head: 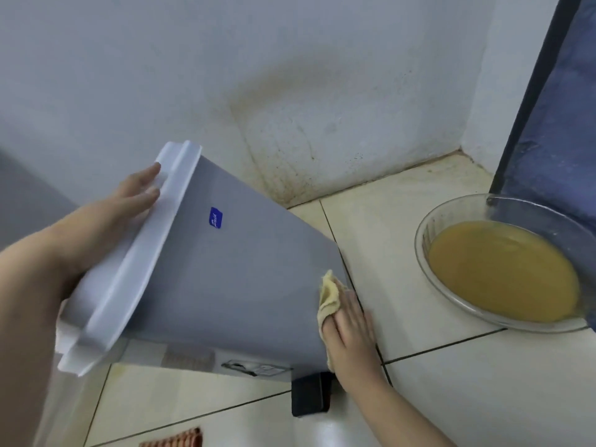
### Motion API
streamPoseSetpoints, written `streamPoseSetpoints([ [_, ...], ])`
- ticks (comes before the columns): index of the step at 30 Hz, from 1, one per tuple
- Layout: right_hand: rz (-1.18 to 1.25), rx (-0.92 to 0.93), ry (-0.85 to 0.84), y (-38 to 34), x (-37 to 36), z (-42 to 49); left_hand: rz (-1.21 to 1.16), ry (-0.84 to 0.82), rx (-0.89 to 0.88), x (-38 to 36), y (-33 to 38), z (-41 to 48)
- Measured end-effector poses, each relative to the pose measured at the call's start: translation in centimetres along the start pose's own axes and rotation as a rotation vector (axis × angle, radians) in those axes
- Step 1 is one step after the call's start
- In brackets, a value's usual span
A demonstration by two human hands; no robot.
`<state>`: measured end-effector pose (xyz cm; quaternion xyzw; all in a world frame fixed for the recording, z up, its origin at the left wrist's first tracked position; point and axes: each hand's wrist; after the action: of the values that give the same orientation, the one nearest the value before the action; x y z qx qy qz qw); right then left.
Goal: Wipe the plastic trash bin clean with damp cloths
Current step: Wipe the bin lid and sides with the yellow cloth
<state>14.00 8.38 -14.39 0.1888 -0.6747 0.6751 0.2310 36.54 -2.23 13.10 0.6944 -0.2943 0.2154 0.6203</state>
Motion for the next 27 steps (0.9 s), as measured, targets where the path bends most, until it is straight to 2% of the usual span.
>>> streamPoseSetpoints([
  [1, -0.114, -0.115, -0.034, 0.6, -0.1, 0.0, -0.03, 0.024, -0.007, 0.2, -0.6, 0.1],
  [2, -0.127, -0.235, -0.046, 0.5, -0.2, 0.2, -0.056, 0.03, -0.004, 0.3, -1.0, 0.1],
  [4, -0.016, -0.332, 0.011, -2.2, -0.3, 0.9, -0.075, -0.001, 0.01, 0.6, -1.5, 0.0],
  [5, 0.005, -0.269, 0.02, -4.3, -0.2, 1.5, -0.08, -0.018, 0.008, 0.6, -1.7, 0.0],
  [8, 0.03, 0.18, 0.078, -12.8, -1.1, 3.1, -0.121, -0.014, -0.025, 0.4, -1.9, 0.2],
  [10, 0.086, 0.386, 0.127, -17.6, -1.4, 3.0, -0.133, -0.004, -0.045, 0.3, -2.0, 0.2],
  [13, 0.065, 0.562, 0.12, -15.8, -1.4, 1.6, -0.149, -0.03, -0.033, 0.6, -2.5, 0.2],
  [15, 0.006, 0.565, 0.108, -10.1, -1.0, 0.6, -0.146, -0.055, -0.03, 1.0, -2.8, 0.2],
  [18, 0.038, 0.297, 0.058, -3.0, 0.1, -0.1, -0.141, -0.072, -0.044, 1.0, -2.4, 0.1],
  [20, 0.085, 0.095, 0.054, -1.8, 0.4, 0.2, -0.121, -0.075, -0.055, 0.5, -1.8, 0.1],
  [22, 0.064, 0.016, 0.074, -4.4, 0.4, 1.2, -0.104, -0.056, -0.066, 0.1, -1.2, -0.1],
  [23, 0.045, 0.06, 0.074, -6.8, 0.1, 2.1, -0.109, -0.045, -0.067, 0.0, -0.9, -0.3],
  [27, 0.104, 0.445, 0.111, -17.4, -1.1, 4.0, -0.072, -0.043, -0.109, -0.6, -0.2, -0.2],
])
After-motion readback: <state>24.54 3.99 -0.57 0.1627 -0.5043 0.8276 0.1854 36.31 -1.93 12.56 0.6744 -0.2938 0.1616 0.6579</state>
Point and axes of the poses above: each hand's wrist, its own z-axis towards the middle knuckle, its own x-axis out of the back of the hand, y = z × x, and after that the axes turned 1 degree about -x, right-handed
